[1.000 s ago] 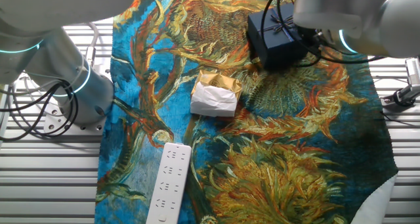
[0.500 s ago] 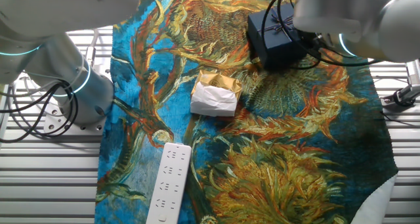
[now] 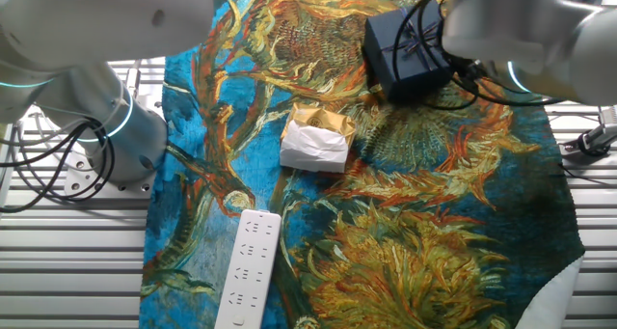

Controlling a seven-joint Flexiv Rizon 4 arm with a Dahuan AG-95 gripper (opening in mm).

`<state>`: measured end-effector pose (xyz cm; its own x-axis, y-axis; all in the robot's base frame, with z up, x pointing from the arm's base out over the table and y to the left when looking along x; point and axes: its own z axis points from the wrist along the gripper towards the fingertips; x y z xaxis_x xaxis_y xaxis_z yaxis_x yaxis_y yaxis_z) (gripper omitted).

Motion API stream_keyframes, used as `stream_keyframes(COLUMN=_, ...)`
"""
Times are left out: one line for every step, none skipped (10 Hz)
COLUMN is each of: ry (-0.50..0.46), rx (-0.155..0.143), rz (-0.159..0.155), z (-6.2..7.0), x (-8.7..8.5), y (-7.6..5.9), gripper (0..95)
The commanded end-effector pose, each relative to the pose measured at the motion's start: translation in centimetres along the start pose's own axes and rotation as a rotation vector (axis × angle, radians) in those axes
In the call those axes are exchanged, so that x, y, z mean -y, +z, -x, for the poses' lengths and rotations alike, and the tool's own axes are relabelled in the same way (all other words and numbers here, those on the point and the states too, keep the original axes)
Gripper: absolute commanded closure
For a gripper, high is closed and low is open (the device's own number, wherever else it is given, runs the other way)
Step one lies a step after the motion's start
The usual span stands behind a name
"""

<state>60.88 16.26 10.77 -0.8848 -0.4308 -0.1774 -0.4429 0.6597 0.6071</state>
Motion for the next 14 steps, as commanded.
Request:
stream_keyframes(ry=0.013, rx=0.003, rz=-0.011, z=-0.5, x=-0.3, y=0.2, gripper=95.0)
stream_keyframes(ry=0.019, rx=0.007, rz=-0.013, z=-0.9, x=-0.6, y=0.5, gripper=95.0)
stream_keyframes(ry=0.023, rx=0.007, rz=-0.014, z=-1.0, x=-0.8, y=0.5, gripper=95.0)
stream_keyframes(ry=0.028, rx=0.008, rz=-0.017, z=-1.2, x=-1.3, y=0.6, gripper=95.0)
stream_keyframes(ry=0.034, rx=0.010, rz=-0.018, z=-1.3, x=-1.7, y=0.7, gripper=95.0)
stream_keyframes(ry=0.039, rx=0.013, rz=-0.020, z=-1.3, x=-2.0, y=0.9, gripper=95.0)
stream_keyframes(ry=0.040, rx=0.017, rz=-0.022, z=-1.3, x=-2.2, y=1.2, gripper=95.0)
stream_keyframes(ry=0.042, rx=0.025, rz=-0.025, z=-1.3, x=-2.6, y=1.7, gripper=95.0)
stream_keyframes(ry=0.043, rx=0.028, rz=-0.026, z=-1.3, x=-2.7, y=1.9, gripper=95.0)
stream_keyframes(ry=0.044, rx=0.031, rz=-0.028, z=-1.2, x=-2.8, y=2.3, gripper=95.0)
stream_keyframes(ry=0.045, rx=0.034, rz=-0.030, z=-1.1, x=-3.0, y=2.5, gripper=95.0)
stream_keyframes(ry=0.048, rx=0.038, rz=-0.031, z=-1.0, x=-3.1, y=2.7, gripper=95.0)
stream_keyframes(ry=0.050, rx=0.042, rz=-0.033, z=-1.0, x=-3.2, y=2.9, gripper=95.0)
stream_keyframes(ry=0.052, rx=0.047, rz=-0.034, z=-1.0, x=-3.3, y=3.1, gripper=95.0)
